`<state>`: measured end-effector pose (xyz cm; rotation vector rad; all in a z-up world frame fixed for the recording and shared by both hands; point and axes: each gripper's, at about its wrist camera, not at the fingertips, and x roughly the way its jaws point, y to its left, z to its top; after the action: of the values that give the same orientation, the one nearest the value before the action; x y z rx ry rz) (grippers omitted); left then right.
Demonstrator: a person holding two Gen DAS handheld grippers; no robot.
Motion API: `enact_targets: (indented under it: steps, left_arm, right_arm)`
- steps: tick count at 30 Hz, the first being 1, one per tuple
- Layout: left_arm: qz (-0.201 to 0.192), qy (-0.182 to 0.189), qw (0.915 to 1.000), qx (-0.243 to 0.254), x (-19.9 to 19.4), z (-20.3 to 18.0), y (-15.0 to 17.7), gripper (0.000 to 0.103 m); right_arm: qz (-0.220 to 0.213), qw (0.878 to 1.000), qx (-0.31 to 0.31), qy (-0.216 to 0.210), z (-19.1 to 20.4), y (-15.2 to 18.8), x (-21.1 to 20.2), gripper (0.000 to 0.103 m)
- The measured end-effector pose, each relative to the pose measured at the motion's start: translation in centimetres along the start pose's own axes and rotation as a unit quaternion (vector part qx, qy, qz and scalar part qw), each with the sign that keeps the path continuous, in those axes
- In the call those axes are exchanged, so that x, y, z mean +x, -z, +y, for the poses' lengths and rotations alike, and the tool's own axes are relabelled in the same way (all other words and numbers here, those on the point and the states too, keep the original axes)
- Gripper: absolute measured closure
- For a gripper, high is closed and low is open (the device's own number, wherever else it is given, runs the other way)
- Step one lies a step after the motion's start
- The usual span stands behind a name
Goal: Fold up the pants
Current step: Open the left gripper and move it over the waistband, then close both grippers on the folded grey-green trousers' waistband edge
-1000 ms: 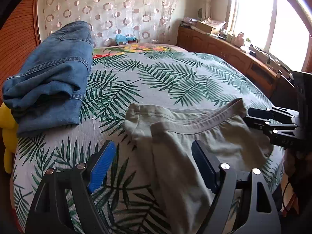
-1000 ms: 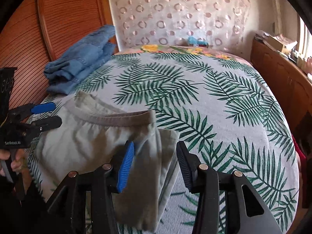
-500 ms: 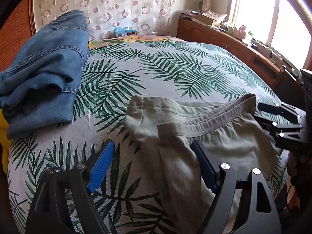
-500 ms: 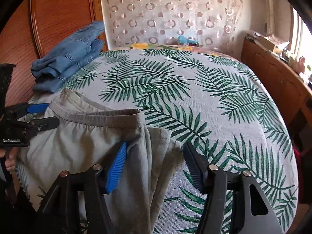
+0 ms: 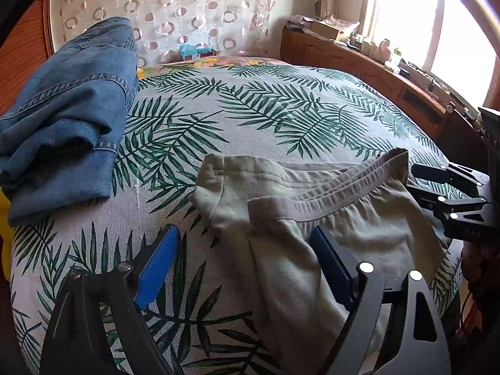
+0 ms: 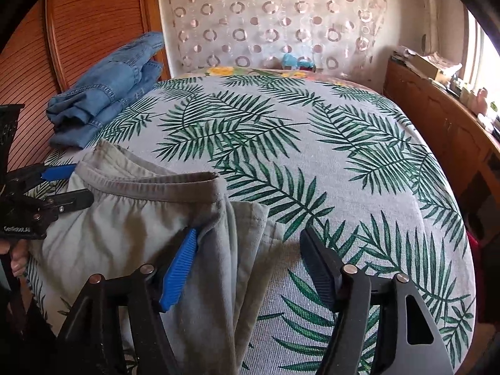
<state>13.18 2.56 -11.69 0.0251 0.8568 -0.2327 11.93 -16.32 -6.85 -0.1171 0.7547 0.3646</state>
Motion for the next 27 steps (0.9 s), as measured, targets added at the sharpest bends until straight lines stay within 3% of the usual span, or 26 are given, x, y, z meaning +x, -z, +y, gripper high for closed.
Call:
enact_targets:
  steps: [3,8,12,18,25,27]
  left_arm:
    - [0.0,0.0,1.0,0.0,0.0,0.0,0.0,0.017]
    - [-0.003,0.005,1.0,-0.007,-0.1,0.1,0.1,0.017]
    - [-0.006,0.018,0.9996,-0.021,-0.4,0.8,0.1,0.017]
    - [-0.009,0.047,0.9971,-0.06,-0.8,2.4,-0.1,0.039]
    - [-0.004,0.065,0.9968,-0.046,-0.7,1.6,0.1,0.071]
    - [-0.003,0.069,0.9965,-0.046,-0.7,1.4,0.1,0.077]
  right_arm:
    - [0.001,1.0,-0.007,-0.011,0.3,-0.1,0.0,0.052]
    - [0.007,0.999,-0.01,-0.042,0.7,-0.2,-0.1,0.083]
    - [0.004,0.999,-0.013,-0.042,0.8,-0.1,0.0,0.086]
    - [-0.006,0.999,-0.015,-0.045,0.6,0.4,-0.2,0.086]
    - [-0.011,0.999,-0.019,-0.046,0.9,0.8,-0.3,0.086]
    - [-0.009,0.999,-0.019,-0.049,0.9,0.8,-0.4,0.086]
